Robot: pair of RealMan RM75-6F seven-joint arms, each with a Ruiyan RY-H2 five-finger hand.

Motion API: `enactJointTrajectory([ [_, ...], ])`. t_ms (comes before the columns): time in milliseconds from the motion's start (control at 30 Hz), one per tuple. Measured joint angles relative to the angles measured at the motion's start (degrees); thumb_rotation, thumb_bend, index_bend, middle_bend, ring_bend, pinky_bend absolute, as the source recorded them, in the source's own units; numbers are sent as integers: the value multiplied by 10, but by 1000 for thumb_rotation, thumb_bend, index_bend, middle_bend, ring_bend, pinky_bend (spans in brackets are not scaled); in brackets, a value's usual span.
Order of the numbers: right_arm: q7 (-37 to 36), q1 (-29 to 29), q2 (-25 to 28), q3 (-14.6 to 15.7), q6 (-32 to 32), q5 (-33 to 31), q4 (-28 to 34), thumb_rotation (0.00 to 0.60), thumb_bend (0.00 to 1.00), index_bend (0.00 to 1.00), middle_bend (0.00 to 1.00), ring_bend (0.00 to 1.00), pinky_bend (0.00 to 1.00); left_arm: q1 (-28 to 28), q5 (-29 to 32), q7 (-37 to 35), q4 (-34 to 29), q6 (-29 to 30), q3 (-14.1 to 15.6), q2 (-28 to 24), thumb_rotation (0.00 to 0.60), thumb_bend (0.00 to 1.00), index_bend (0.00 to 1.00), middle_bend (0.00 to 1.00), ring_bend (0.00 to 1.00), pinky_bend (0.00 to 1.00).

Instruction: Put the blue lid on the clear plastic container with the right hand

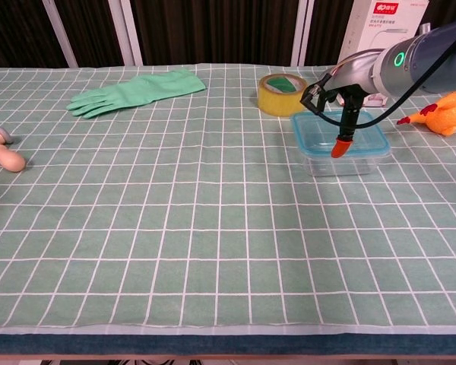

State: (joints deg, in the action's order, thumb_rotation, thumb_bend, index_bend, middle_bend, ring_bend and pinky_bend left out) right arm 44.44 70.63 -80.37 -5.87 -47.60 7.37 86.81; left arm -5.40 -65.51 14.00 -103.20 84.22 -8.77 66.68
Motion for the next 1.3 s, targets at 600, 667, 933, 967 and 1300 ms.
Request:
enactJointTrajectory([
  [600, -9, 2, -14, 4, -5, 12, -13, 600, 226, 0, 458, 82, 0, -1, 6, 0, -1, -1, -1, -1, 600, 815, 67, 0, 0, 0],
  [667, -7, 3, -14, 5, -7, 11, -13, 600, 225, 0, 459, 76, 0, -1, 6, 0, -1, -1, -1, -1, 600, 815, 67, 0, 0, 0],
  [933, -7, 4, -13, 4, -9, 8, -12, 600, 225, 0, 458, 72, 0, -1, 7, -1, -1, -1, -1, -1, 600, 815, 67, 0, 0, 0],
  [967, -7, 4, -12, 4, -9, 9, -11, 600, 226, 0, 458, 72, 0, -1, 8, -1, -1, -1, -1, -1, 600, 815, 67, 0, 0, 0],
  [1300, -8, 4, -4, 5, -7, 7, -7, 600, 226, 0, 458, 68, 0, -1, 8, 0, -1, -1, 0, -1, 600, 815, 67, 0, 0, 0],
])
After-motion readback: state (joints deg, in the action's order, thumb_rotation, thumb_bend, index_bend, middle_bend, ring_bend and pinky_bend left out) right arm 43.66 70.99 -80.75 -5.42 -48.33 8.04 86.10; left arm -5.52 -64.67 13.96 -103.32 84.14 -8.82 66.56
